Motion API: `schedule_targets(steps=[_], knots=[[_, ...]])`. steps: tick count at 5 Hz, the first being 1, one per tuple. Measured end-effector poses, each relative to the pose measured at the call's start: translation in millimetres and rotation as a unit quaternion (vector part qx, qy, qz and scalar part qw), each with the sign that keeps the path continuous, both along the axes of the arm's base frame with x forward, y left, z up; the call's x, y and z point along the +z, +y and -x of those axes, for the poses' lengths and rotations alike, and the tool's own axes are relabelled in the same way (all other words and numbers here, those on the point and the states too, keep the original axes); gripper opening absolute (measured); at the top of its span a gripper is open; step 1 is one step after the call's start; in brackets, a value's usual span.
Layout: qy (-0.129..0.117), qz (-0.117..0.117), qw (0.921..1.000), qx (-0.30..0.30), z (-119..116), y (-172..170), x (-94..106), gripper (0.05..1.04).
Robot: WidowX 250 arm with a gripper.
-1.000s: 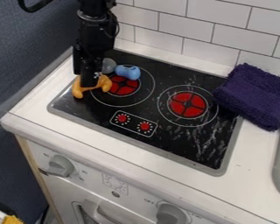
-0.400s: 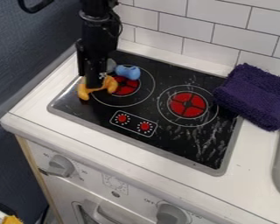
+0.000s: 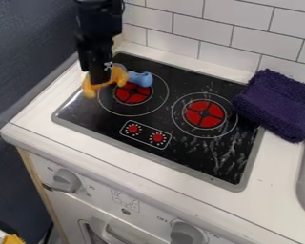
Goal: Move the croissant to the bottom left side of the stove.
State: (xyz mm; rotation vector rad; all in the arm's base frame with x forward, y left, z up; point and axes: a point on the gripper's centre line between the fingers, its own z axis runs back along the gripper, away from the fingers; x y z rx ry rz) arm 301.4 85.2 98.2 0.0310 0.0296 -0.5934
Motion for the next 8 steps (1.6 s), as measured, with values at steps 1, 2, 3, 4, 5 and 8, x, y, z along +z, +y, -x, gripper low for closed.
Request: schedule_targets(steps=[1, 2, 3, 4, 5, 8], knots=[[-0.013, 0.009, 0.9989, -0.044, 3, -52, 12.1, 0.587], [-0.006, -0.001, 0.9976, -0.069, 7, -99, 11.6, 0.587], [0.001, -0.009, 0.9919, -0.127, 11, -149, 2.0, 0.587], [0.009, -0.014, 0.9862, -0.165, 10, -167, -15.1, 0.587], [0.023, -0.026, 0.9774, -0.209, 18, -180, -27.3, 0.587], [0.043, -0.032, 0.9698, -0.238, 24, -182, -43.5, 0.655]])
